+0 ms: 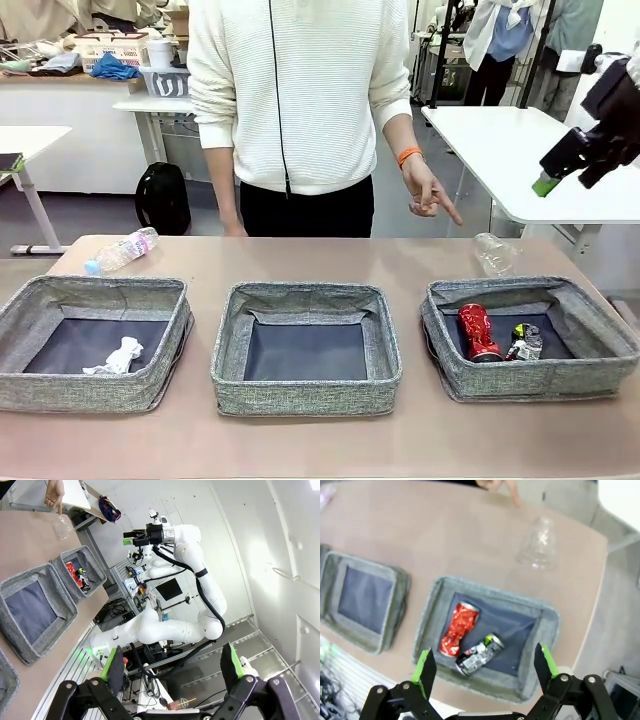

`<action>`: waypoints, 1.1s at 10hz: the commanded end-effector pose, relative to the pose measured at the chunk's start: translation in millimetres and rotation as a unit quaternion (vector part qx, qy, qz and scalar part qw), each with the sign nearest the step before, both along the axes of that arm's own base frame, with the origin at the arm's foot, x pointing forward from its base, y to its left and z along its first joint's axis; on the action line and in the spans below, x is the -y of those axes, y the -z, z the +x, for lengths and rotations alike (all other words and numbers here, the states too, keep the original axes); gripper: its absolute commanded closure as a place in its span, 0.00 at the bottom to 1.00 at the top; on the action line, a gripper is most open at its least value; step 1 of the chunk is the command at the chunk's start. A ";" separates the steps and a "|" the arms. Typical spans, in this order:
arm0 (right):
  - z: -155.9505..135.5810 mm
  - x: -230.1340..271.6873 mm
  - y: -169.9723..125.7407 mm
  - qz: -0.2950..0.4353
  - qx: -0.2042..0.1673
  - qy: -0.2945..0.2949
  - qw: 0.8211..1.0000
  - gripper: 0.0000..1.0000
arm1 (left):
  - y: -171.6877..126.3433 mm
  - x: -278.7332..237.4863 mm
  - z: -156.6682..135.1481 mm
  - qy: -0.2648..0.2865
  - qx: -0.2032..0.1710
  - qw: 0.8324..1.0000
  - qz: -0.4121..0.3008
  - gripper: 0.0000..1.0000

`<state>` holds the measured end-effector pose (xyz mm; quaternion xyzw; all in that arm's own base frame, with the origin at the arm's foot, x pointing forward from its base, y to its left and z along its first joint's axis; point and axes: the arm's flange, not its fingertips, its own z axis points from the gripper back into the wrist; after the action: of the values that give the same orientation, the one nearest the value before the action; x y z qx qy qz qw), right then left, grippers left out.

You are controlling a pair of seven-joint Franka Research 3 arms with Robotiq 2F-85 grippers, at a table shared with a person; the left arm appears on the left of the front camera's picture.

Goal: Sort the waste into the appropriate baskets.
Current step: Pick up the waste item pointed out by the person.

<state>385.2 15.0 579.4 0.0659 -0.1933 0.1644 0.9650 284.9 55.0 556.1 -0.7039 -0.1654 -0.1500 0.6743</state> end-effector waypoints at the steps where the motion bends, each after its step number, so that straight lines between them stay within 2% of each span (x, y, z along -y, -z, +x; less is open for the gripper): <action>1: 24.9 -1.6 6.8 -0.022 0.020 0.023 0.999 0.00 | -0.8 0.6 0.0 0.004 0.013 1.000 -0.005 0.00; 3: 105.4 -10.3 40.1 -0.009 -0.009 0.009 1.000 0.00 | -0.8 0.6 0.0 0.004 0.013 1.000 -0.005 0.00; 4: 146.3 -9.8 65.7 -0.025 -0.026 0.055 0.998 0.00 | -0.8 0.6 0.0 0.004 0.013 1.000 -0.005 0.00; 5: 175.3 -7.2 88.2 -0.023 -0.033 0.070 0.997 0.00 | -0.8 0.6 0.0 0.004 0.013 1.000 -0.005 0.00; 7: 202.4 3.0 132.4 -0.059 -0.050 0.102 0.992 0.00 | -0.8 0.6 0.0 0.004 0.013 1.000 -0.005 0.00; 11: 218.8 25.3 188.0 -0.057 -0.089 0.116 0.988 0.00 | -0.8 0.6 0.0 0.004 0.013 1.000 -0.005 0.00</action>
<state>599.8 -10.9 393.1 0.0095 -0.1130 0.0719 0.9909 285.6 55.2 554.9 -0.7043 -0.1657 -0.1506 0.6736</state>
